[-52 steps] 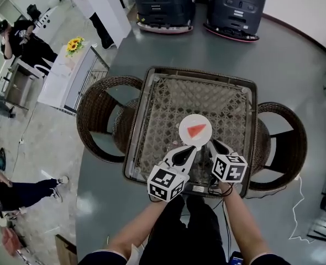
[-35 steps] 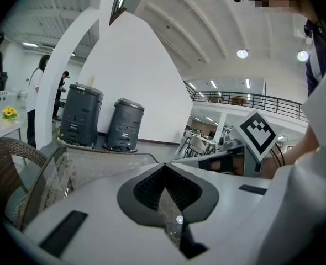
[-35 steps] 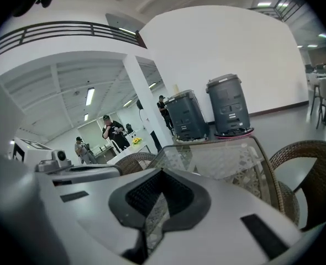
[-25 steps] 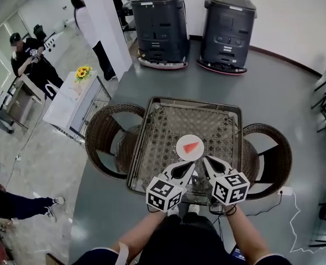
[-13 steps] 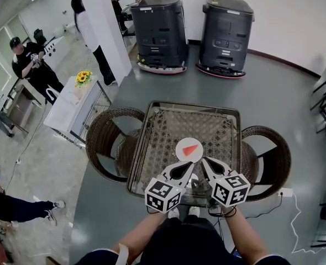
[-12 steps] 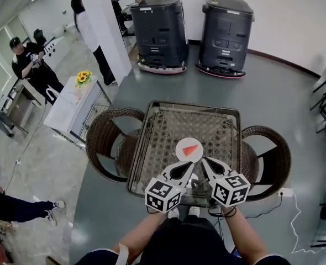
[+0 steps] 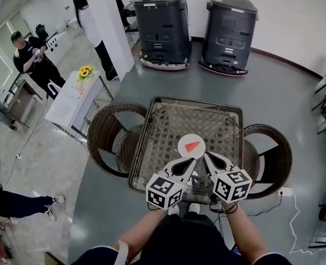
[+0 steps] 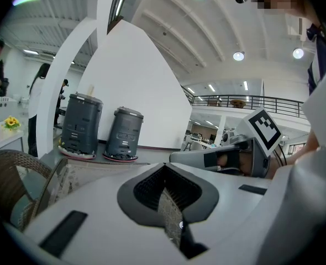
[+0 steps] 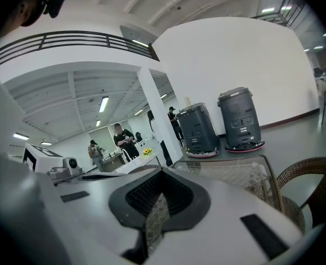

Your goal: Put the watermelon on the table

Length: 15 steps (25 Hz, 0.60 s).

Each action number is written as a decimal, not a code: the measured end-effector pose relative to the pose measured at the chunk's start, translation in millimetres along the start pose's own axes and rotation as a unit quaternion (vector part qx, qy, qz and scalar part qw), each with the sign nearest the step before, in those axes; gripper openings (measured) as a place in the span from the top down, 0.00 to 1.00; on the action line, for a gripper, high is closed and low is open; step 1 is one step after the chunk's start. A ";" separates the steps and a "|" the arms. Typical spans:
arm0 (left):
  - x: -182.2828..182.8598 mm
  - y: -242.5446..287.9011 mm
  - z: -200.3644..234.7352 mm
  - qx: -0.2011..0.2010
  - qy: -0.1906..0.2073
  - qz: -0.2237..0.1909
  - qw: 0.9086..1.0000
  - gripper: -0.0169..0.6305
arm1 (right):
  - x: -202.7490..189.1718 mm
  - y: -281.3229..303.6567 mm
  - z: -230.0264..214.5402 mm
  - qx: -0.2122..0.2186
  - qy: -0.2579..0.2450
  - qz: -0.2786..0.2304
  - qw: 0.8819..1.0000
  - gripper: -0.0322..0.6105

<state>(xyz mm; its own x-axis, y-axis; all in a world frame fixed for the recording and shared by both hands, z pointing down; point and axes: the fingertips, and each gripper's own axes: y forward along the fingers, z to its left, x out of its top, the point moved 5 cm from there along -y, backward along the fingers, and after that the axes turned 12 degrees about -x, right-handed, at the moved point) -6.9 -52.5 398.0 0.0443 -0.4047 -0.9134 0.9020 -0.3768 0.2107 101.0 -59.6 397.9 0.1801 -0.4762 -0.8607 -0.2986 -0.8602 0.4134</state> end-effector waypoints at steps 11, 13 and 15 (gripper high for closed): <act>-0.6 -3.2 0.9 0.000 -0.003 0.001 1.000 0.97 | 2.3 0.7 2.9 -0.003 0.007 -0.003 1.000 0.95; -0.6 -4.5 0.7 -0.001 -0.003 0.001 1.000 0.97 | 3.3 0.5 4.6 -0.004 0.005 -0.004 1.000 0.95; 0.0 -5.3 0.1 -0.002 -0.002 0.001 1.000 0.97 | 4.5 -0.3 5.9 -0.004 0.004 -0.006 1.000 0.95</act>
<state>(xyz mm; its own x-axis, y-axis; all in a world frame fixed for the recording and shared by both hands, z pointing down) -11.8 -50.6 396.9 0.0446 -0.4086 -0.9116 0.9035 -0.3728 0.2113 96.4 -60.4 392.1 0.1914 -0.4668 -0.8634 -0.2888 -0.8675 0.4050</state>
